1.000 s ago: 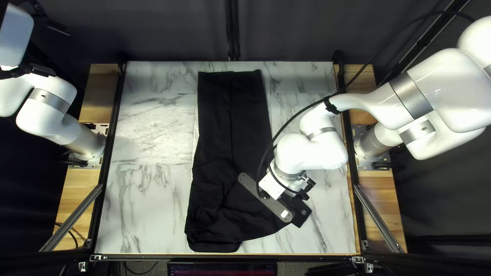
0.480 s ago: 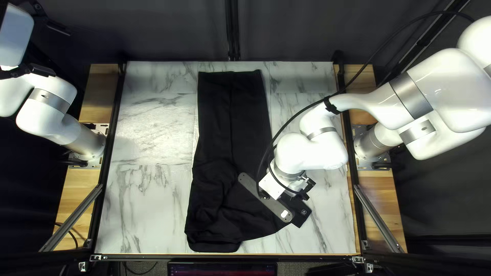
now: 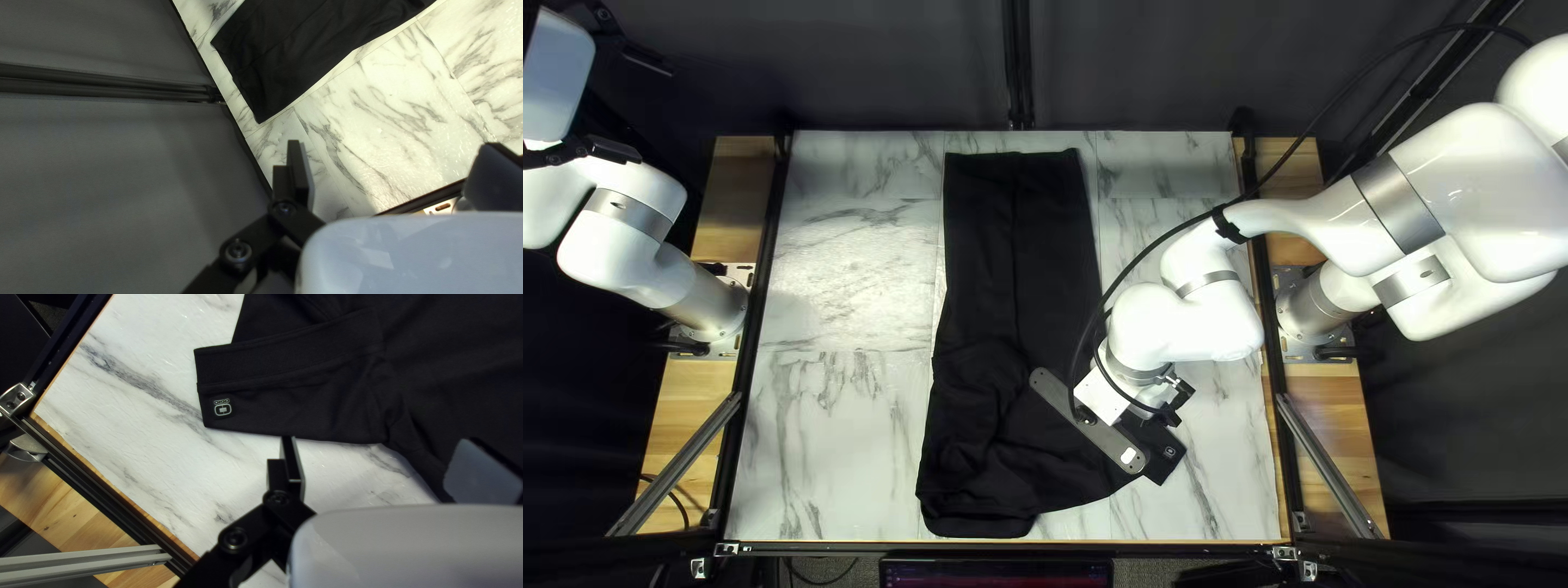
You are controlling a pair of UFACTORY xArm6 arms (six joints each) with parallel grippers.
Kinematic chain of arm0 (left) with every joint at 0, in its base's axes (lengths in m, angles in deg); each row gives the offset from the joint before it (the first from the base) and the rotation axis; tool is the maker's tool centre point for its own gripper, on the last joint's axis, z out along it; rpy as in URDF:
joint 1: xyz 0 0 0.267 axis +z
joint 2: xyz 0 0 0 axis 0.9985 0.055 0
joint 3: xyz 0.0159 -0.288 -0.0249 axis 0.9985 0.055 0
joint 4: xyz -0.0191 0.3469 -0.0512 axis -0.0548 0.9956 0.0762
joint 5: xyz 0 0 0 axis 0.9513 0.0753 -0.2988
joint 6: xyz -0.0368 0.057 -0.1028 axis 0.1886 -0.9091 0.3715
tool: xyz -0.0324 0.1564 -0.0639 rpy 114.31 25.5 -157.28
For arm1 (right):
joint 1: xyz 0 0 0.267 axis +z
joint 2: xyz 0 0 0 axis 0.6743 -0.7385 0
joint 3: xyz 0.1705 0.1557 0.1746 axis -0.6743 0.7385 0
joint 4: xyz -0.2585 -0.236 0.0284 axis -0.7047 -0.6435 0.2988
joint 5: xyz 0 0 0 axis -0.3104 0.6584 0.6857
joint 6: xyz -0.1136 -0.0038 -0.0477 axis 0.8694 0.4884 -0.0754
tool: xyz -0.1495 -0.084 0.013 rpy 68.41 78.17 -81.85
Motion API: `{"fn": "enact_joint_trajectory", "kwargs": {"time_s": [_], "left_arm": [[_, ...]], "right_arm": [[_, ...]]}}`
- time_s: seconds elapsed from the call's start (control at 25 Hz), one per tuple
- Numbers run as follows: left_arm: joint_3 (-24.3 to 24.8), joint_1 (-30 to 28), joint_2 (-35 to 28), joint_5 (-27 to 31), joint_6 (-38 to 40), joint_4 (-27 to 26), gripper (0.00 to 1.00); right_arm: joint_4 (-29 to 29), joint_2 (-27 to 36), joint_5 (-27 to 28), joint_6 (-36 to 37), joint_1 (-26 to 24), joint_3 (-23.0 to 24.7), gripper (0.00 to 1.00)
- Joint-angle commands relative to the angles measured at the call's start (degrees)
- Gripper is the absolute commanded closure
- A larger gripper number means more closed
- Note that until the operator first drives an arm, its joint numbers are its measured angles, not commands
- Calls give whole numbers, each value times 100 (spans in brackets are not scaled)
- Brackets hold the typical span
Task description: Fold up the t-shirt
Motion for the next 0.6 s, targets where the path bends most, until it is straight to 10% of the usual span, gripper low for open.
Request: {"fn": "enact_joint_trajectory", "kwargs": {"time_s": [0.04, 0.6], "left_arm": [[0, 0, 0, 0, 0, 0, 0], [0, 0, 0, 0, 0, 0, 0]], "right_arm": [[-299, -433, -3, -200, 118, -301, 0], [46, -1228, 715, 193, 290, -1211, 0]]}}
